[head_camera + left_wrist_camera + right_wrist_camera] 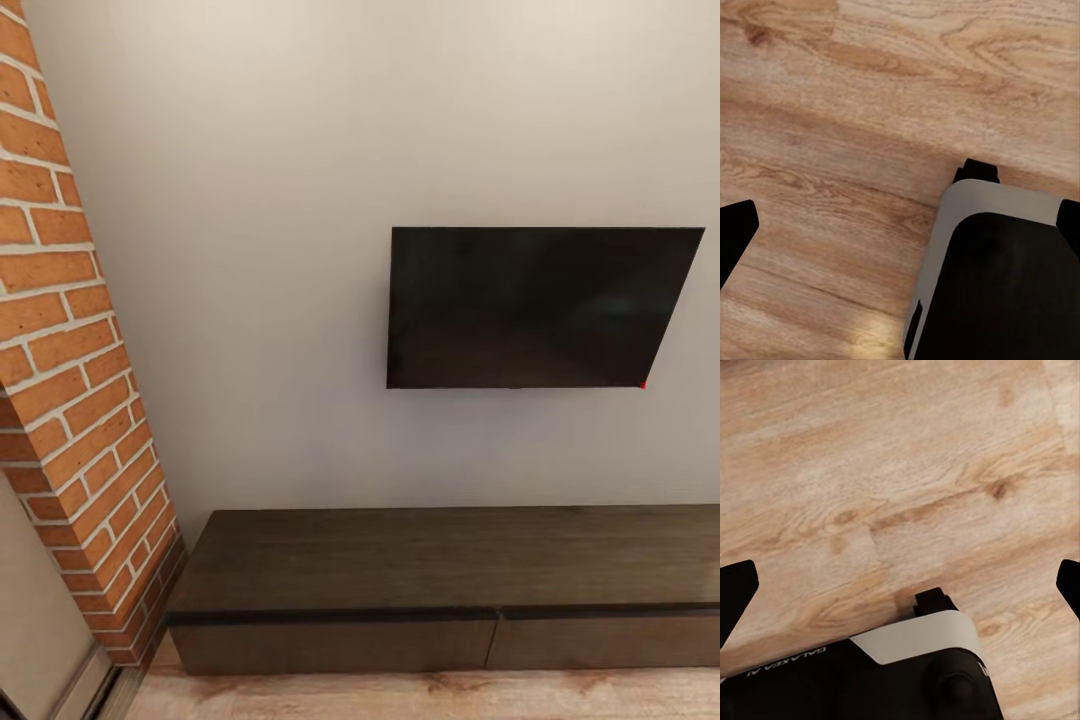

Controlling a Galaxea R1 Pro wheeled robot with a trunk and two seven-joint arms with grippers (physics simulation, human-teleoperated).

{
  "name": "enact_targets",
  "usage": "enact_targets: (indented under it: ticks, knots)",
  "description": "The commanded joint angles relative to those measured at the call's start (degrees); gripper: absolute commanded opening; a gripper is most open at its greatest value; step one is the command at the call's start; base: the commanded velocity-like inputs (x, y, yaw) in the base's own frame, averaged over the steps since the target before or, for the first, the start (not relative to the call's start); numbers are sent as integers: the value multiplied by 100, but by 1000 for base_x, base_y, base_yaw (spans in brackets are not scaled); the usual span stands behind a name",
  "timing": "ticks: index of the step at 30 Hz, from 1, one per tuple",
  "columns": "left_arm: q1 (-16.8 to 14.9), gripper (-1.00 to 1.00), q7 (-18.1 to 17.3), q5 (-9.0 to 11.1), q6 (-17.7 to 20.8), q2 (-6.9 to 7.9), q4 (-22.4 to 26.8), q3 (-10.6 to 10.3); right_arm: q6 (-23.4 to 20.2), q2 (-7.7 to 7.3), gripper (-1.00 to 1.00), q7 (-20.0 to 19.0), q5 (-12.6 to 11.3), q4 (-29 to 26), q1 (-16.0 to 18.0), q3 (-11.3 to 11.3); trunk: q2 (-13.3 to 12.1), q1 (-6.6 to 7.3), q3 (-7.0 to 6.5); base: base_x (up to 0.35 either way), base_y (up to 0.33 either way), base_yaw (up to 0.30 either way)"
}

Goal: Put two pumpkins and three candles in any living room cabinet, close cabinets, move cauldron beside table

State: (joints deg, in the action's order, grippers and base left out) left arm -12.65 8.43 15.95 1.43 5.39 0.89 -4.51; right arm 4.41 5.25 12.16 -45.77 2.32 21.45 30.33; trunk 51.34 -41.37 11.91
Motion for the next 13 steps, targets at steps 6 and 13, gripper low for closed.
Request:
enact_targets:
  ticks: [6, 13]
  knots:
    - [-1, 100, 10, 52, 15, 1, 8, -48, 33, 38, 100, -3, -87, 3, 8, 43, 6, -1, 8, 0, 0, 0]
    - [-1, 100, 9, 55, 15, 5, 8, -43, 33, 7, 100, -3, -71, 17, 8, 37, 6, -1, 8, 0, 0, 0]
